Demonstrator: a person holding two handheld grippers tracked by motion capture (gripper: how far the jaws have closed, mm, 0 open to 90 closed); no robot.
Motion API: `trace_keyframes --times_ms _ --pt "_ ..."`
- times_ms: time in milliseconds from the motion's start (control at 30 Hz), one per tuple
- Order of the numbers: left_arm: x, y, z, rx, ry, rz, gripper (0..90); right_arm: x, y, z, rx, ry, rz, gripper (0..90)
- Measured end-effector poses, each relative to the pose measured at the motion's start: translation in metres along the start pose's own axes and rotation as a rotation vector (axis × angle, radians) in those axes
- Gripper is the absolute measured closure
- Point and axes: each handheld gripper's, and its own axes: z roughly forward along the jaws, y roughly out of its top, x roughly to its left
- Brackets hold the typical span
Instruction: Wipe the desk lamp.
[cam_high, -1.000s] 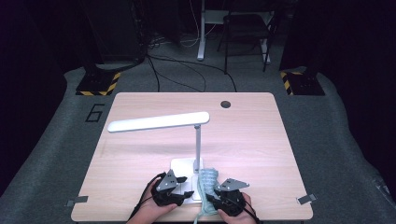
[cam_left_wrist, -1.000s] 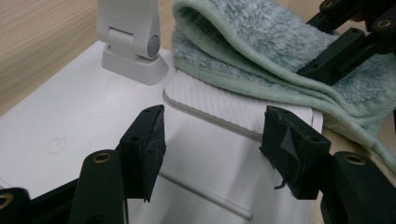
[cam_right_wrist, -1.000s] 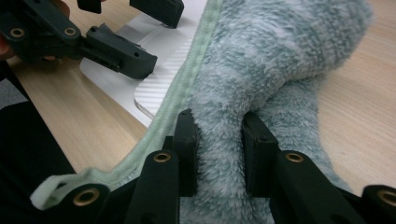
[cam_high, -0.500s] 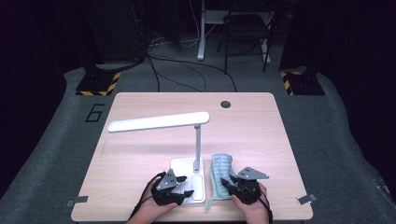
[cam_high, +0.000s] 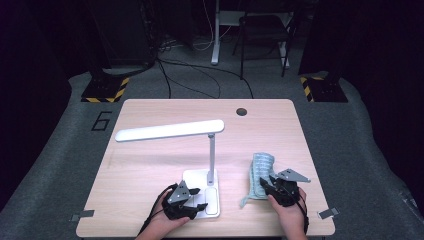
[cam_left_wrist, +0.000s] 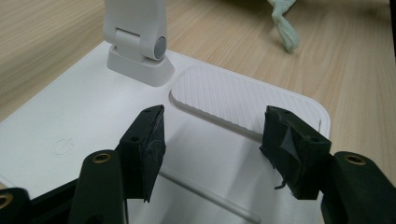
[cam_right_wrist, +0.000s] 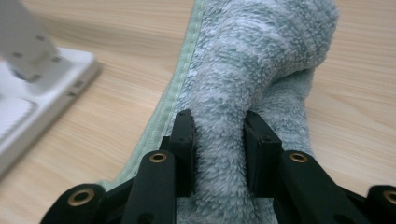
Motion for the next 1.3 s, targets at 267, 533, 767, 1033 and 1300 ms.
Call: trace_keyframes --times_ms 267,533,767,1033,1300 --pt "0.0 0.0 0.0 -0.002 -0.003 0.0 39.0 -0.025 -0.014 0.005 0.044 -0.079 0.036 65.0" --pt "0.0 0.0 0.0 -0.001 -0.002 0.001 39.0 -0.03 -0.022 0.01 0.033 -0.059 0.062 58.6" --pt "0.0 0.0 0.0 0.0 -0.002 0.0 38.9 -0.026 -0.024 0.011 0.016 -0.069 0.031 51.8" --pt "0.0 0.0 0.0 0.0 -0.003 0.0 38.7 -0.026 -0.024 0.009 0.011 -0.071 0.038 48.5" --pt "0.0 0.0 0.0 0.0 -0.004 0.0 38.6 -0.025 -0.021 0.0 -0.032 -0.065 0.038 43.0"
